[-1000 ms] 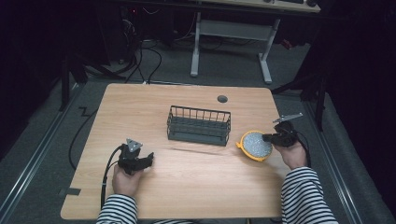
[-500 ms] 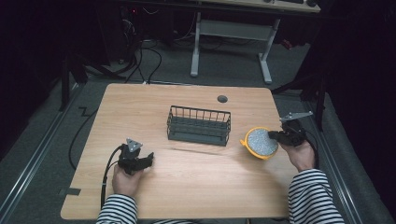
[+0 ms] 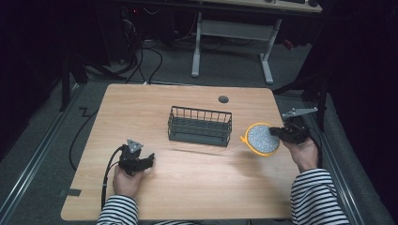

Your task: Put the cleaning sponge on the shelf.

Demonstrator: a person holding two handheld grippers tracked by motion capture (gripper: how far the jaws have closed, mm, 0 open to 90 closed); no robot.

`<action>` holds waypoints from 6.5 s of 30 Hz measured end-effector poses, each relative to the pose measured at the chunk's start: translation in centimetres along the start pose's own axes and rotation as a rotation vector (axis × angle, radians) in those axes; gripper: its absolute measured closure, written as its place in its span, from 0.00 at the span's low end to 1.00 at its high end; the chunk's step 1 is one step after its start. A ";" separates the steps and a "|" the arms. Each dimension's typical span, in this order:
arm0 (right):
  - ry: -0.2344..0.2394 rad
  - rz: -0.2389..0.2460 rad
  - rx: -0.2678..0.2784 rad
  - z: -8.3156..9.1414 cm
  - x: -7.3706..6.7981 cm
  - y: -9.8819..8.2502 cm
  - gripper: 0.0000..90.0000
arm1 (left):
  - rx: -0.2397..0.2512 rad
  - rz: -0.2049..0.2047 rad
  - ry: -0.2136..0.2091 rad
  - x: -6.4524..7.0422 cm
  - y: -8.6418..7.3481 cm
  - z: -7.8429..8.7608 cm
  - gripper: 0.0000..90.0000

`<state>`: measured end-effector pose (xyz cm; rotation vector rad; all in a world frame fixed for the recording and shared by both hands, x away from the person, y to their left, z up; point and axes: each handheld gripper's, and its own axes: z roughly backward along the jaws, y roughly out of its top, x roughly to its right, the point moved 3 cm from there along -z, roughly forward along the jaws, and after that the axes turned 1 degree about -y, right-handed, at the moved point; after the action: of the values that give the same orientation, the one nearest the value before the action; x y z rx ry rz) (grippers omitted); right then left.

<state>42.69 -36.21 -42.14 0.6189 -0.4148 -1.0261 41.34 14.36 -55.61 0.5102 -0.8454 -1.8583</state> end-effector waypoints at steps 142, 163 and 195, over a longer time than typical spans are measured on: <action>0.070 0.127 -0.001 -10.4 -9.5 12.5 0.97 | 0.000 -0.010 -0.009 0.2 0.1 -0.2 0.34; 0.099 0.113 -0.005 -10.2 -9.5 11.7 0.81 | 0.000 -0.009 -0.008 0.2 0.1 -0.2 0.35; 0.016 -0.024 0.151 -2.6 -3.8 5.8 0.63 | 0.001 -0.009 -0.009 0.2 0.1 -0.2 0.35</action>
<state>46.31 -29.92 -40.48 0.7682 -0.4749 -1.0178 41.46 14.11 -55.60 0.5073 -0.8510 -1.8699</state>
